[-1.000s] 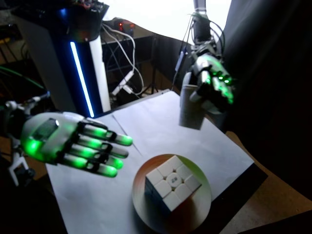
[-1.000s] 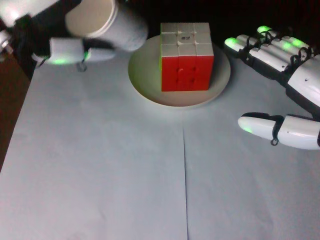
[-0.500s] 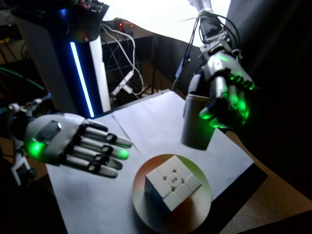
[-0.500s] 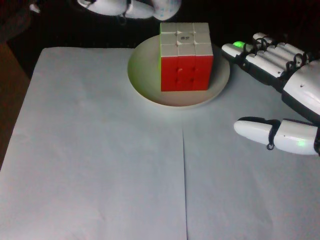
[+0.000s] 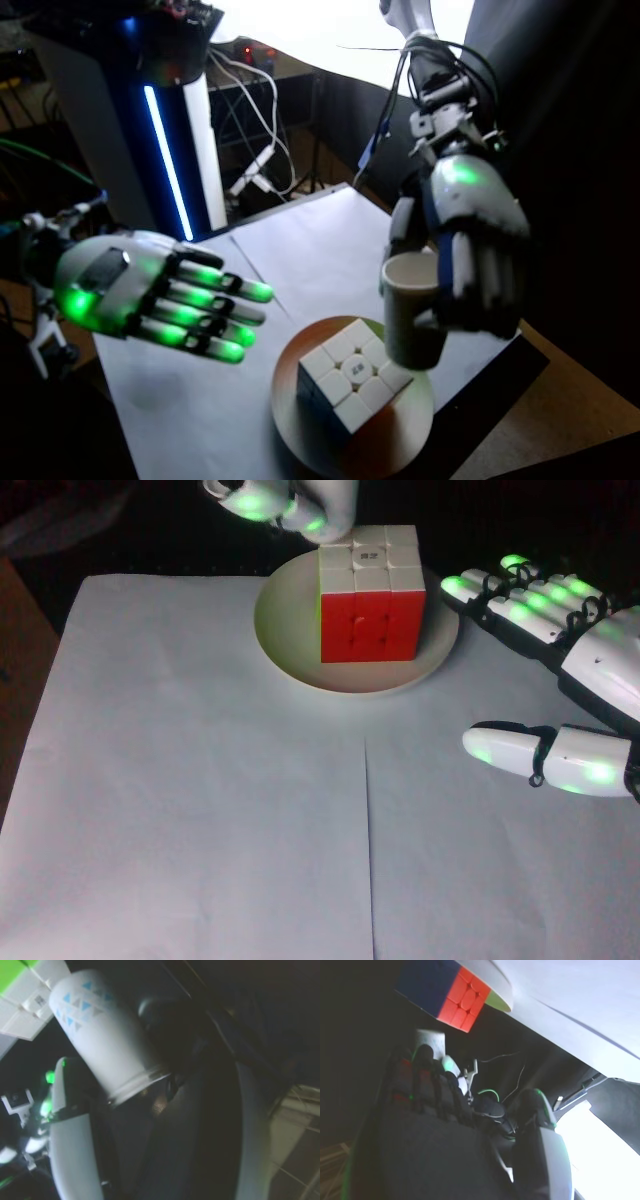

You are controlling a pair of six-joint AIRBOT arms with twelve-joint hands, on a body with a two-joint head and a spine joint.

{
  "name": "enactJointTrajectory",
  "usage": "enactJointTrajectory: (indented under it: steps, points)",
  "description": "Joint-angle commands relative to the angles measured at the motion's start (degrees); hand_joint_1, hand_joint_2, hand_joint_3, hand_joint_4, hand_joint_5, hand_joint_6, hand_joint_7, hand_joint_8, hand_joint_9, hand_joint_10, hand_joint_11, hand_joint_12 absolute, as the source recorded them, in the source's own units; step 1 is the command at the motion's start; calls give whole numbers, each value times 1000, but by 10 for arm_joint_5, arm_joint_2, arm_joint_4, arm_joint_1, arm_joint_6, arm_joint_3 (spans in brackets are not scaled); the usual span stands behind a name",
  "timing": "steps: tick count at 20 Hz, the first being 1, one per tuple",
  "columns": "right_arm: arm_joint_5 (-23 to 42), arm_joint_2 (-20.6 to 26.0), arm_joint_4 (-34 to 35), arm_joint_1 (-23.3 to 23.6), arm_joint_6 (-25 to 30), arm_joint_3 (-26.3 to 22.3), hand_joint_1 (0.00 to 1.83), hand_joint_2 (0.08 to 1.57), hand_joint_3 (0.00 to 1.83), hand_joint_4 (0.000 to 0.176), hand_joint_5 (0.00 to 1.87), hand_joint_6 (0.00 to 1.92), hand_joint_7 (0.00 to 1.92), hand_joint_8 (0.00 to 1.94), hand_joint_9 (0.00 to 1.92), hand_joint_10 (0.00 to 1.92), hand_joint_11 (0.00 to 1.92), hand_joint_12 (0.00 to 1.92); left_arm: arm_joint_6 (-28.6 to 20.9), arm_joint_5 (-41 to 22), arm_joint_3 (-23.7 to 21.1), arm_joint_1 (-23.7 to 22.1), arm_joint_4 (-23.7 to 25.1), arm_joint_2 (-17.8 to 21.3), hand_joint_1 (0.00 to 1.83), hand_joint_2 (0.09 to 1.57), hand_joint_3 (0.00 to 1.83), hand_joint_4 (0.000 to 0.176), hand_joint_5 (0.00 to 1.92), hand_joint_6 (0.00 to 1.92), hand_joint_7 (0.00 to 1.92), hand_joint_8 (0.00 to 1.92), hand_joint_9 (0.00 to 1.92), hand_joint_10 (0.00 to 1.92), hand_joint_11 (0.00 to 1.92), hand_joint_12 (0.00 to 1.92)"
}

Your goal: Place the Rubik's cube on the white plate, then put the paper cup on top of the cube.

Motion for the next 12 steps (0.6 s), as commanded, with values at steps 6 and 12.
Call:
enactJointTrajectory:
  steps: [6, 12]
  points:
    - [72, -3, 0, 1, 3, 1, 331, 1219, 3, 0, 0, 0, 24, 3, 0, 406, 0, 852, -3, -33, 17, -12, 0, -23, 1247, 1199, 0, 0, 281, 1921, 165, 1921, 288, 1921, 484, 1921]
    - [72, -3, 1, 1, 3, 1, 390, 1216, 0, 14, 0, 0, 42, 0, 0, 389, 0, 761, -27, -63, 14, -11, 0, -23, 1169, 699, 947, 0, 216, 1816, 148, 1773, 207, 1921, 361, 1921]
